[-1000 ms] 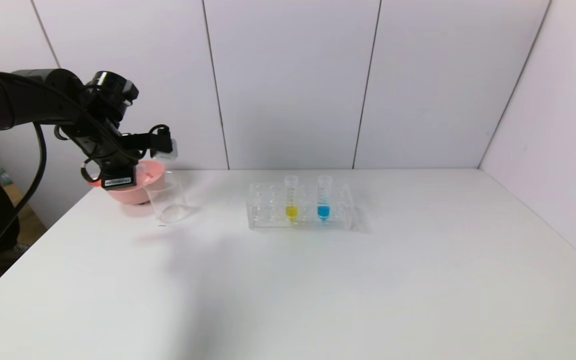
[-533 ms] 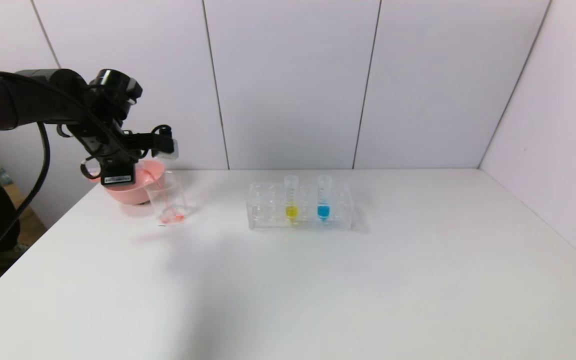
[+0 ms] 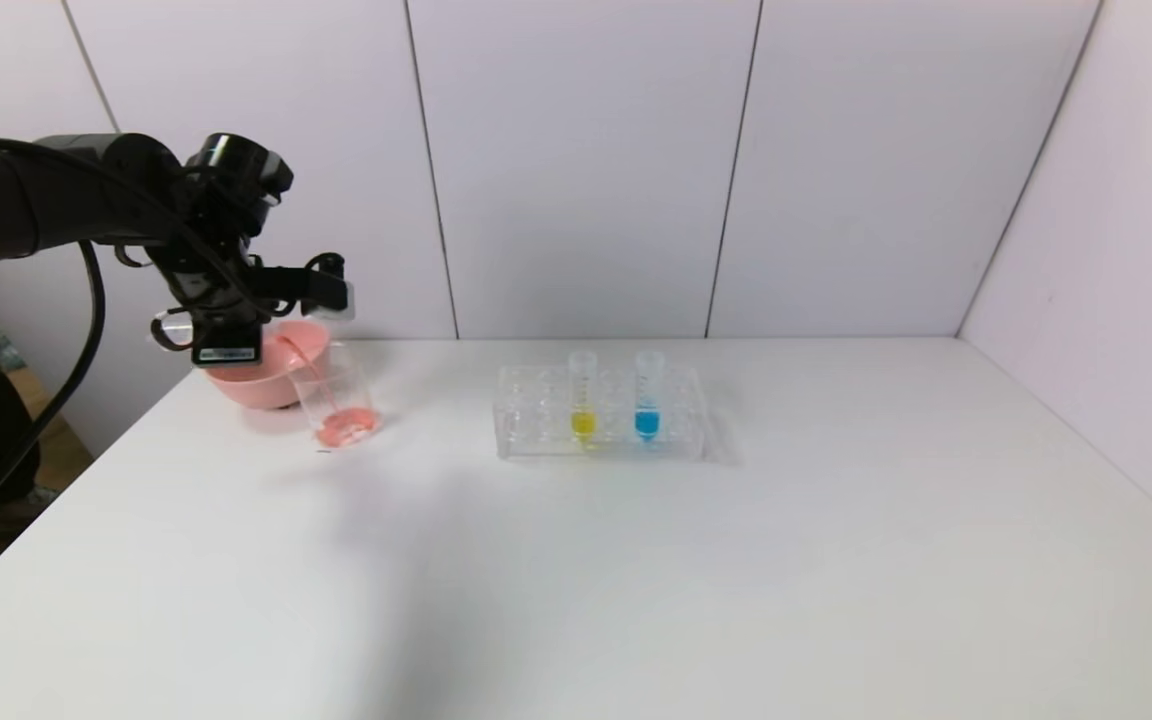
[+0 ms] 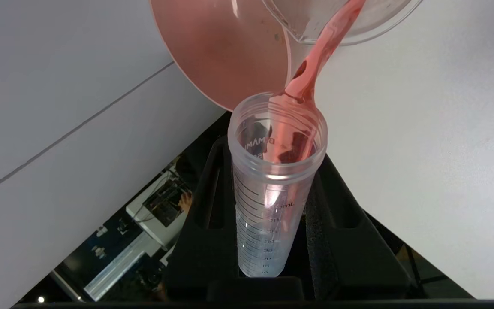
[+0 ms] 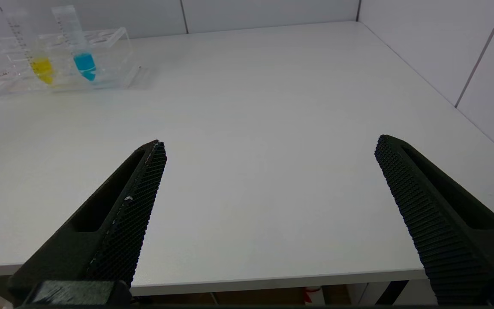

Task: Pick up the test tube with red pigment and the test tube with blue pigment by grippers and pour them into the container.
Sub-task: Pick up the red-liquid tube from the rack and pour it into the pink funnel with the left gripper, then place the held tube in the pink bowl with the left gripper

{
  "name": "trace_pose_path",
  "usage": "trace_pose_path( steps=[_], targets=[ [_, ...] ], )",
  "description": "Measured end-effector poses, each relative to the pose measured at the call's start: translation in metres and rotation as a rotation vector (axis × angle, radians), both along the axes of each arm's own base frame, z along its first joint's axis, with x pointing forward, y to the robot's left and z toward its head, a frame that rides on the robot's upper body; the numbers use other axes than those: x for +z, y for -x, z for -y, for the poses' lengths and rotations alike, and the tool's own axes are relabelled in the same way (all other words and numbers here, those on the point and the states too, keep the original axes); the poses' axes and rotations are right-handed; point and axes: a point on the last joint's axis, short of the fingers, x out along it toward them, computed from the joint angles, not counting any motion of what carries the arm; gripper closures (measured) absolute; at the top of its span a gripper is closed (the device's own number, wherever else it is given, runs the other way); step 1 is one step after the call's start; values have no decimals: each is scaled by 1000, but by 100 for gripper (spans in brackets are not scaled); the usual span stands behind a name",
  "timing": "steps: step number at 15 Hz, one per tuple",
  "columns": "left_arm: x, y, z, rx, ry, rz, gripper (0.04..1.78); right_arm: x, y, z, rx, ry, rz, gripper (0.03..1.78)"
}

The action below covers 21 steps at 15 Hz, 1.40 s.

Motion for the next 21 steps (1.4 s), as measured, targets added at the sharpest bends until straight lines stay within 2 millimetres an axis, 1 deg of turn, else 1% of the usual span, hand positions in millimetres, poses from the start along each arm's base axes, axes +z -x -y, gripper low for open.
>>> trace_pose_path(
  steps=[10,14,16,17,19,21],
  targets=[
    [2,2,16,24,-146,2,136,0,0,0,0,0,0,4],
    [2,-2,18,13,-112,33,136,0,0,0,0,0,0,4],
    [-1,-5,15,2,-9,55,136,0,0,0,0,0,0,4],
    [-2,-6,13,8,72,68,136,0,0,0,0,0,0,4],
    [-4,-8,9,57,272,104,136,0,0,0,0,0,0,4],
    [-2,-9,5,123,471,163,136,0,0,0,0,0,0,4]
  ],
)
